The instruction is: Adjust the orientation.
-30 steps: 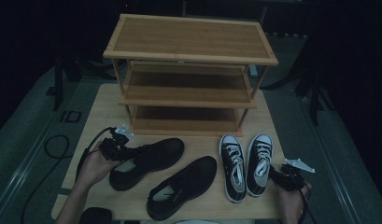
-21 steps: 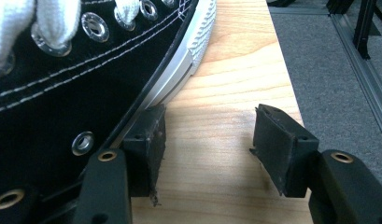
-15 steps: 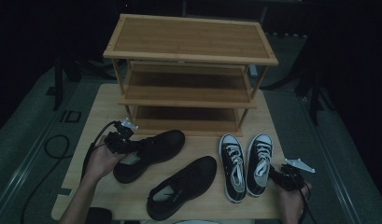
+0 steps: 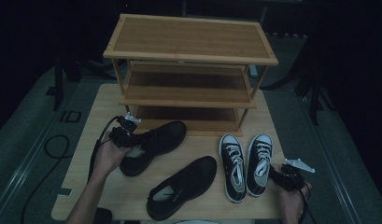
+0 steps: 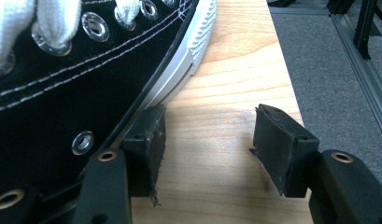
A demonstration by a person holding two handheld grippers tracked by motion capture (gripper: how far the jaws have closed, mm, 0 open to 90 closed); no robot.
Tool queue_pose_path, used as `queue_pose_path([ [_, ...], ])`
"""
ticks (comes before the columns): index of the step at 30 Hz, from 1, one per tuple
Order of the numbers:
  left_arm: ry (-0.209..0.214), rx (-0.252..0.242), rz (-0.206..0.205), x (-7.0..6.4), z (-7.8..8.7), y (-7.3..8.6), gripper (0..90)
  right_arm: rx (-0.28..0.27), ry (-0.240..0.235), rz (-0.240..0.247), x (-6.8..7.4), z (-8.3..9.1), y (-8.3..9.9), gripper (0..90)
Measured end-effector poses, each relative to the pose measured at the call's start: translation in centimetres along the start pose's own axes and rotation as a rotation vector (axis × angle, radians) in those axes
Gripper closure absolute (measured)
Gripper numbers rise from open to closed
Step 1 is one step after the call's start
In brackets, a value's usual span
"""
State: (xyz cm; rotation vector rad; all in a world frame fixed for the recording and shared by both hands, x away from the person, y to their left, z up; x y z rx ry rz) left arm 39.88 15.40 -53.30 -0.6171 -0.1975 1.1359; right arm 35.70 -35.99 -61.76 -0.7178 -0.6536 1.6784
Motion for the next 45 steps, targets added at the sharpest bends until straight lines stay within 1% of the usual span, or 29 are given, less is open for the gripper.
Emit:
queue_pose_path([
  [2, -0.014, -0.008, 0.010, 0.1, -0.2, -0.3, 87.6, 0.000, 0.000, 0.000, 0.0, 0.0, 0.0, 43.4],
  [3, -0.014, -0.008, 0.010, 0.1, -0.2, -0.3, 87.6, 0.000, 0.000, 0.000, 0.0, 0.0, 0.0, 43.4],
  [4, -0.026, -0.020, 0.029, 0.2, -0.4, -0.6, 87.6, 0.000, 0.000, 0.000, 0.0, 0.0, 0.0, 43.4],
  [7, -0.037, -0.036, 0.059, 0.4, -0.7, -1.0, 87.6, 0.000, 0.000, 0.000, 0.0, 0.0, 0.0, 43.3],
  [11, -0.065, -0.051, 0.084, 0.5, -1.2, -1.4, 87.6, 0.000, -0.001, 0.000, 0.0, 0.0, 0.0, 43.3],
  [14, -0.090, -0.070, 0.110, 0.7, -1.7, -1.8, 87.6, 0.000, -0.001, 0.000, 0.0, 0.0, 0.0, 43.3],
  [19, -0.106, -0.111, 0.173, 0.7, -2.1, -2.5, 87.6, 0.000, -0.001, 0.001, 0.0, 0.0, 0.0, 43.2],
  [23, -0.145, -0.141, 0.202, 0.7, -2.3, -2.9, 87.6, 0.000, -0.001, 0.001, 0.0, 0.0, 0.0, 43.2],
  [29, -0.196, -0.147, 0.235, 1.0, -2.8, -2.9, 87.4, 0.000, -0.001, 0.001, 0.0, 0.0, 0.0, 43.1],
  [31, -0.192, -0.150, 0.247, 1.0, -3.0, -3.0, 87.3, 0.000, -0.002, 0.001, 0.0, 0.0, 0.0, 43.1],
  [33, -0.178, -0.153, 0.246, 0.9, -3.1, -3.0, 85.3, 0.000, -0.001, 0.002, 0.0, 0.0, 0.0, 43.2],
  [35, -0.164, -0.167, 0.238, 0.8, -3.2, -3.2, 81.7, 0.000, -0.001, 0.002, 0.0, 0.0, 0.0, 43.1],
  [37, -0.142, -0.173, 0.236, 0.7, -3.2, -3.3, 79.2, 0.000, -0.002, 0.001, 0.0, 0.0, 0.0, 43.1],
  [39, -0.116, -0.177, 0.224, 0.6, -3.1, -3.3, 72.6, 0.000, -0.001, 0.002, 0.0, 0.0, 0.0, 43.1],
  [40, -0.111, -0.183, 0.213, 0.5, -3.0, -3.3, 68.7, 0.000, -0.001, 0.002, 0.0, 0.0, 0.0, 43.1],
  [41, -0.107, -0.187, 0.201, 0.3, -2.9, -3.3, 65.0, 0.000, -0.002, 0.001, 0.0, 0.0, 0.0, 43.1],
  [43, -0.117, -0.194, 0.179, 0.1, -2.4, -3.2, 62.2, 0.000, -0.002, 0.002, 0.0, 0.0, 0.0, 43.1],
  [45, -0.117, -0.199, 0.160, -0.1, -1.9, -3.1, 58.9, 0.000, -0.002, 0.001, 0.0, 0.0, 0.0, 43.1],
])
Point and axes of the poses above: each handheld gripper's, and its own axes: z roughly backward along the jaws, y roughly out of its underside, x roughly to its left, the point moved 9 cm from there along -z, roughly forward along the jaws, and after that the axes turned 10 degrees about z, right-handed, at the moved point
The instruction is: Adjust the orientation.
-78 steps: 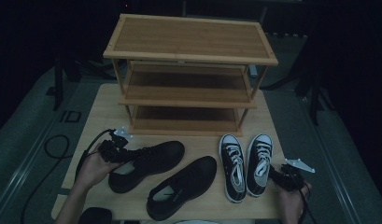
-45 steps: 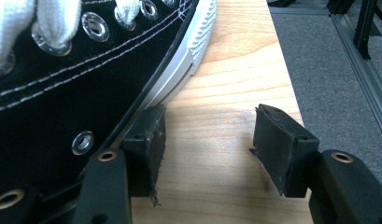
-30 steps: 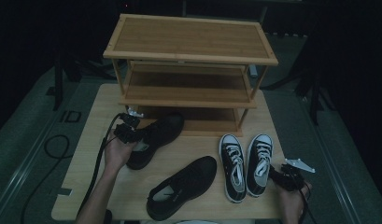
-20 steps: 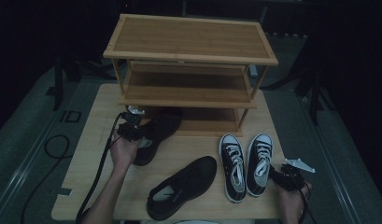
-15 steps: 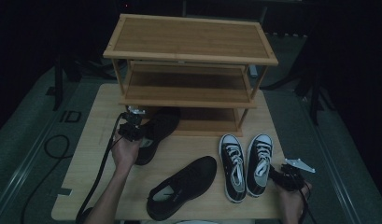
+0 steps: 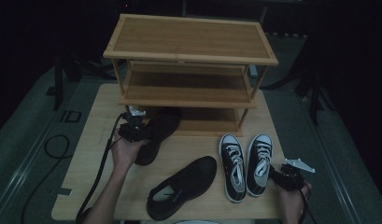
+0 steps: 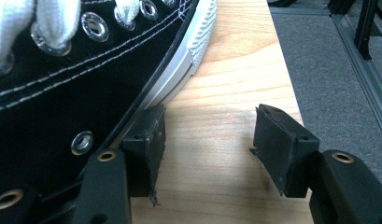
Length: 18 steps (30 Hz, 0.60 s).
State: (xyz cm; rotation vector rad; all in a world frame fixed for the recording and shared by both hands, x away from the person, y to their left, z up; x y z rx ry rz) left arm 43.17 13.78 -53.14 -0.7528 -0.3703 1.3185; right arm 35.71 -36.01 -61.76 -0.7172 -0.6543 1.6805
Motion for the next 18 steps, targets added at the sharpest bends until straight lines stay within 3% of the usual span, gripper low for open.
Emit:
queue_pose_path([
  [3, 0.011, -0.020, -0.015, -0.1, 1.1, -0.1, 55.0, 0.000, 0.000, 0.000, 0.0, 0.0, 0.0, 43.1],
  [9, 0.061, -0.048, -0.038, -0.1, 3.2, 0.2, 56.8, 0.000, -0.001, 0.000, 0.0, 0.0, 0.0, 42.9],
  [18, 0.130, -0.091, -0.074, 0.1, 6.4, 1.5, 84.9, 0.001, 0.002, -0.001, 0.0, 0.0, 0.0, 42.7],
])
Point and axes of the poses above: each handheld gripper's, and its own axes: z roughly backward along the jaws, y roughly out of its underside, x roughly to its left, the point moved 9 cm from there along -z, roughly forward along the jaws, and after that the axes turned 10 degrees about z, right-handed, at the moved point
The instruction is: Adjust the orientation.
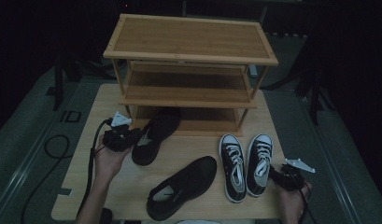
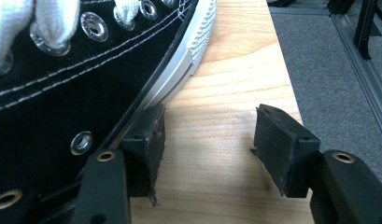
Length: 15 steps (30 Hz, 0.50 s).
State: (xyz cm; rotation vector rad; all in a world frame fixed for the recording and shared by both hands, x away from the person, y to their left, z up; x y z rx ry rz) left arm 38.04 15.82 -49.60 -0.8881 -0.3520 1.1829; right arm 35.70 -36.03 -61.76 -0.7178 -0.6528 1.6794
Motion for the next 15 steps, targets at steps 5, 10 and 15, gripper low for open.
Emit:
queue_pose_path([
  [5, -0.004, -0.003, -0.016, 0.5, 1.3, 0.9, 90.0, 0.000, 0.001, 0.000, 0.0, 0.0, 0.0, 42.5],
  [10, -0.021, -0.004, -0.014, 1.2, 2.1, 2.0, 90.0, 0.000, 0.002, -0.001, 0.0, 0.0, 0.0, 42.0],
  [15, -0.032, 0.014, 0.011, 2.0, 2.2, 3.8, 90.0, 0.001, 0.001, -0.001, 0.0, 0.1, 0.1, 41.7],
])
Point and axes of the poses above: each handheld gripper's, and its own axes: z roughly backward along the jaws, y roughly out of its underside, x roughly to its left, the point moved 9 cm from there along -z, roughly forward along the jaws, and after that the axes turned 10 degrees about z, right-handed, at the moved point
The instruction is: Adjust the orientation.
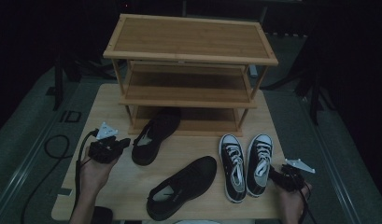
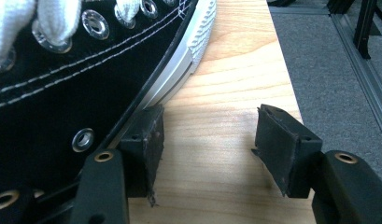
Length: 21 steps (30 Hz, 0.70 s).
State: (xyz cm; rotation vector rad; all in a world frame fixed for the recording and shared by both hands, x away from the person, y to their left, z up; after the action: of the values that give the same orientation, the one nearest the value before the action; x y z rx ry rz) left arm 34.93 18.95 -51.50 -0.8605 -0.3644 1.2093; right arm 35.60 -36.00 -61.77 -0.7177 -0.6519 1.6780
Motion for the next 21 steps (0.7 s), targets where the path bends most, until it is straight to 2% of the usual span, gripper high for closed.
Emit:
queue_pose_path([
  [2, -0.022, 0.010, -0.003, 0.5, -0.2, 0.9, 90.0, 0.000, 0.000, 0.000, 0.0, 0.0, 0.0, 41.6],
  [4, -0.017, 0.025, -0.003, 0.7, -0.5, 1.8, 89.9, -0.001, -0.001, 0.001, 0.0, 0.0, 0.0, 41.6],
  [6, -0.031, 0.048, -0.019, 1.0, -0.8, 2.5, 89.9, -0.001, -0.001, 0.001, 0.0, 0.0, 0.0, 41.5],
  [10, -0.039, 0.089, -0.013, 1.7, -1.6, 4.1, 89.9, -0.001, -0.002, 0.002, 0.0, 0.0, 0.0, 41.5],
  [16, -0.041, 0.122, -0.010, 2.0, -2.6, 5.4, 89.8, -0.001, -0.002, 0.003, 0.0, 0.0, 0.0, 41.5],
  [21, -0.034, 0.146, -0.006, 1.7, -3.4, 6.3, 89.7, -0.001, -0.002, 0.002, 0.0, 0.0, 0.0, 41.4],
])
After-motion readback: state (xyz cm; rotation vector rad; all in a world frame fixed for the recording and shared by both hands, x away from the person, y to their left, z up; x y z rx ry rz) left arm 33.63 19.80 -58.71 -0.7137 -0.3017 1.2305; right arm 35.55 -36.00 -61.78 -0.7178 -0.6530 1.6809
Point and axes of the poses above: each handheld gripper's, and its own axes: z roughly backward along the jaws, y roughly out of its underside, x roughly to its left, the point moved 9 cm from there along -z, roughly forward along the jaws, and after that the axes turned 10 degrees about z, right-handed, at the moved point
